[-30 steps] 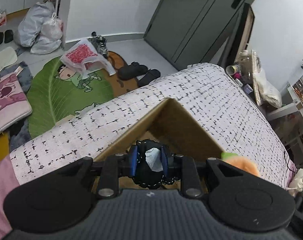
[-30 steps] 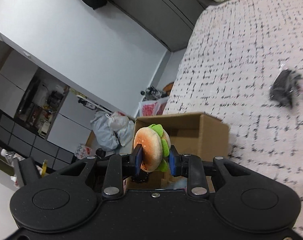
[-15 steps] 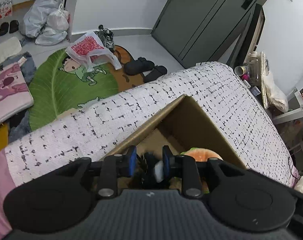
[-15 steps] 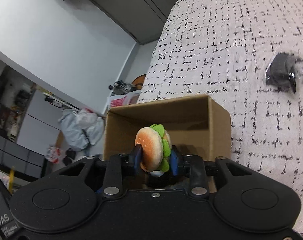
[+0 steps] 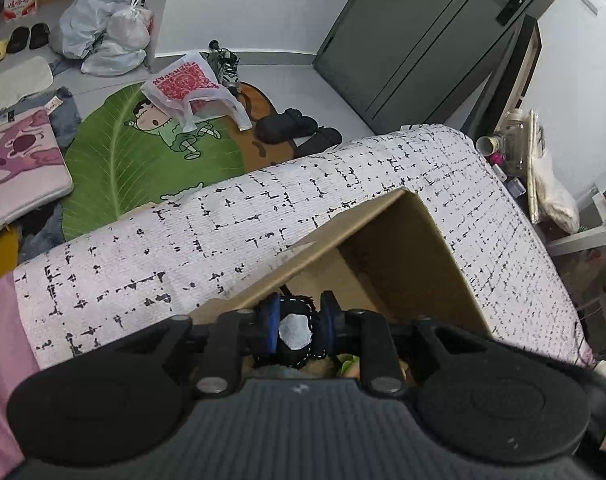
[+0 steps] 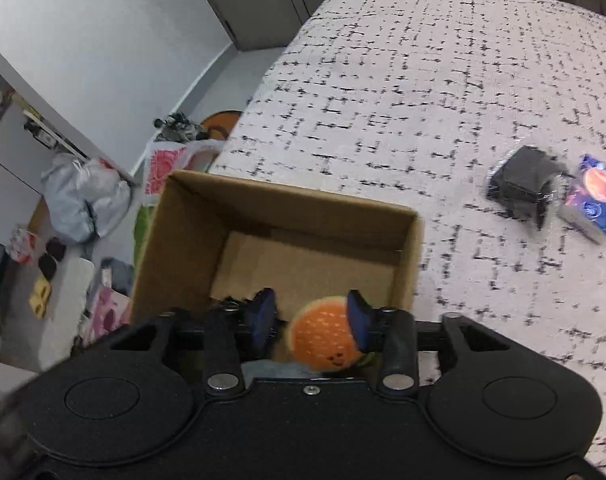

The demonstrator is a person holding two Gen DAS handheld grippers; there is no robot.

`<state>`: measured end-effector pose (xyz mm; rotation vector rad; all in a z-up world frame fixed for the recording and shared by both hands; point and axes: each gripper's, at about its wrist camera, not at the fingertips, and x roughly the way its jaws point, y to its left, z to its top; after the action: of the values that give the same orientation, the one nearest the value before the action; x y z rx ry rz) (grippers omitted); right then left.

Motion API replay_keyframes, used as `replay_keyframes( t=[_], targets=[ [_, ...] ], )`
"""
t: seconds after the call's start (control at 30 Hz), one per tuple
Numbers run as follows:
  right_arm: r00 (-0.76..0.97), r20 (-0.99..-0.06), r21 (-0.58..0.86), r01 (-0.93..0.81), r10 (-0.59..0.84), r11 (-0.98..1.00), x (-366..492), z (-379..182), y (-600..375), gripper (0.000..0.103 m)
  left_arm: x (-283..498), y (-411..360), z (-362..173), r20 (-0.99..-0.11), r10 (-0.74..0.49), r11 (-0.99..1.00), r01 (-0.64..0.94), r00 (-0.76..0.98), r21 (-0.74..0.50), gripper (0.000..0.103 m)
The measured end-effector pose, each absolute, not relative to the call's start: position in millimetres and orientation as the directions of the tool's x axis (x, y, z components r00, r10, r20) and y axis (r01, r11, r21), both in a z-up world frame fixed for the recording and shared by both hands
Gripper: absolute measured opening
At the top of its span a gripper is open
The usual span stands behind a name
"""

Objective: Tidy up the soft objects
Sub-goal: 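Open both tools to drop the lace item and burger plush into the box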

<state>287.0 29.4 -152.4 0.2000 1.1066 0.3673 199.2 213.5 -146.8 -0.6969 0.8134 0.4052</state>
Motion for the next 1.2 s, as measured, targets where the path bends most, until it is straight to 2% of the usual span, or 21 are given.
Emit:
replay_keyframes(
  t=[0.07, 0.13, 0.27, 0.43, 0.57, 0.7, 0.87, 1.1, 1.13, 1.2],
  targets=[
    [0.385, -0.842, 0.335, -0.179, 0.379, 0.925, 288, -153, 22, 0.022, 196, 215, -146, -0.776, 0.071, 0.702, -0.584, 0.627, -0.408, 0.016],
    [0.369, -0.85, 0.337, -0.167, 0.376, 0.927, 289, -155, 15, 0.016, 192, 215, -146, -0.785, 0.078, 0.688, -0.603, 0.614, -0.404, 0.016],
    [0.428, -0.868, 0.223, -0.119, 0.252, 0.968, 288, -155, -3, 0.017, 178, 218, -145, -0.804, 0.156, 0.671, -0.659, 0.574, -0.34, 0.014],
    [0.381, -0.872, 0.289, -0.104, 0.307, 0.951, 290, -162, -29, 0.016, 168, 219, -142, -0.785, 0.115, 0.693, -0.615, 0.608, -0.375, 0.005],
    [0.388, -0.877, 0.269, -0.097, 0.285, 0.958, 277, -163, -41, 0.015, 166, 213, -130, -0.772, 0.144, 0.706, -0.611, 0.619, -0.359, 0.003],
    [0.389, -0.876, 0.274, -0.082, 0.284, 0.958, 262, -161, -55, 0.015, 170, 211, -127, -0.768, 0.104, 0.715, -0.584, 0.632, -0.384, 0.003],
    [0.362, -0.885, 0.292, -0.061, 0.294, 0.954, 244, -159, -63, 0.034, 178, 193, -128, -0.782, 0.075, 0.742, -0.559, 0.618, -0.37, 0.006],
    [0.311, -0.875, 0.362, -0.089, 0.371, 0.928, 222, -152, -71, 0.048, 178, 175, -132, -0.803, 0.041, 0.751, -0.548, 0.595, -0.368, 0.008],
    [0.301, -0.872, 0.376, -0.093, 0.386, 0.922, 219, -150, -72, 0.054, 178, 173, -132, -0.801, 0.034, 0.754, -0.542, 0.597, -0.372, 0.008],
    [0.285, -0.866, 0.402, -0.094, 0.412, 0.911, 216, -149, -74, 0.057, 178, 169, -132, -0.803, 0.027, 0.757, -0.536, 0.596, -0.373, 0.008]
  ],
)
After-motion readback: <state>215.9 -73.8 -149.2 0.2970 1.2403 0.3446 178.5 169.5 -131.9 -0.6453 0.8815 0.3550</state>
